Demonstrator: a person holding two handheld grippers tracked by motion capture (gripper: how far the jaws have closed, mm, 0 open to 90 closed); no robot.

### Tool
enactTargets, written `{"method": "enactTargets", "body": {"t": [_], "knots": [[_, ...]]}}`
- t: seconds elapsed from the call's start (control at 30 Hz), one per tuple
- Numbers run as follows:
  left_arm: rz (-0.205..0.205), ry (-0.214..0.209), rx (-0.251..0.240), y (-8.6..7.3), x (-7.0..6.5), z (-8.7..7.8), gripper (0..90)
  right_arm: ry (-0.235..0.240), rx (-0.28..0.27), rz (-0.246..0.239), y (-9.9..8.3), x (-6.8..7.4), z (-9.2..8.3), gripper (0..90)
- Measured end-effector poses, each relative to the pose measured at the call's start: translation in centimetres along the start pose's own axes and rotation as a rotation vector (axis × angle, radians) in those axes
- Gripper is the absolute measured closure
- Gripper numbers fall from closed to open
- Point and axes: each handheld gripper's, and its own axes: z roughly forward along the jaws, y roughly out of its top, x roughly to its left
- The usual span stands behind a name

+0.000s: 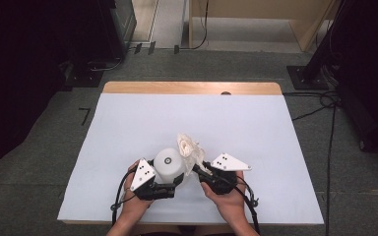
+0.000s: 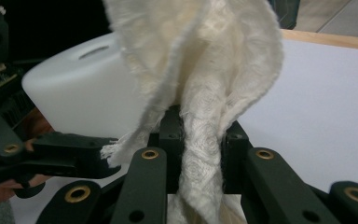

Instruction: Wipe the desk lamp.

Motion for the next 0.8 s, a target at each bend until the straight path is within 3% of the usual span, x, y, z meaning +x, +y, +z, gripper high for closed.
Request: {"method": "enactTargets", "body": {"t": [0.13, 0.27, 0.37, 0.57, 0.6, 0.7, 0.8], "knots": [[-0.061, -0.030, -0.058, 0.9, 0.8, -0.9, 8.5, 0.001, 0.017, -0.004, -0.3, 0.0, 0.4, 76.4], [-0.076, -0.025, -0.078, 1.3, 1.3, -1.4, 8.5, 0.015, 0.074, 0.014, -1.0, -0.1, 1.2, 76.3], [-0.089, -0.034, -0.079, 1.2, 1.6, -1.4, 8.5, 0.016, 0.079, 0.018, -1.1, -0.2, 1.4, 76.4], [-0.051, -0.041, -0.013, 0.6, 0.9, -0.4, 8.5, 0.011, 0.028, 0.026, 0.0, -0.1, 0.4, 76.3], [-0.028, -0.038, -0.001, 0.4, 0.6, -0.1, 8.5, 0.015, 0.025, 0.030, 0.1, -0.1, 0.3, 76.3], [0.000, -0.025, 0.005, 0.4, 0.3, 0.0, 8.6, 0.009, 0.018, 0.032, 0.1, -0.3, 0.2, 76.3], [-0.008, -0.030, -0.012, 0.6, 0.5, -0.2, 8.5, 0.007, 0.029, 0.029, -0.2, -0.5, 0.5, 76.3]]}}
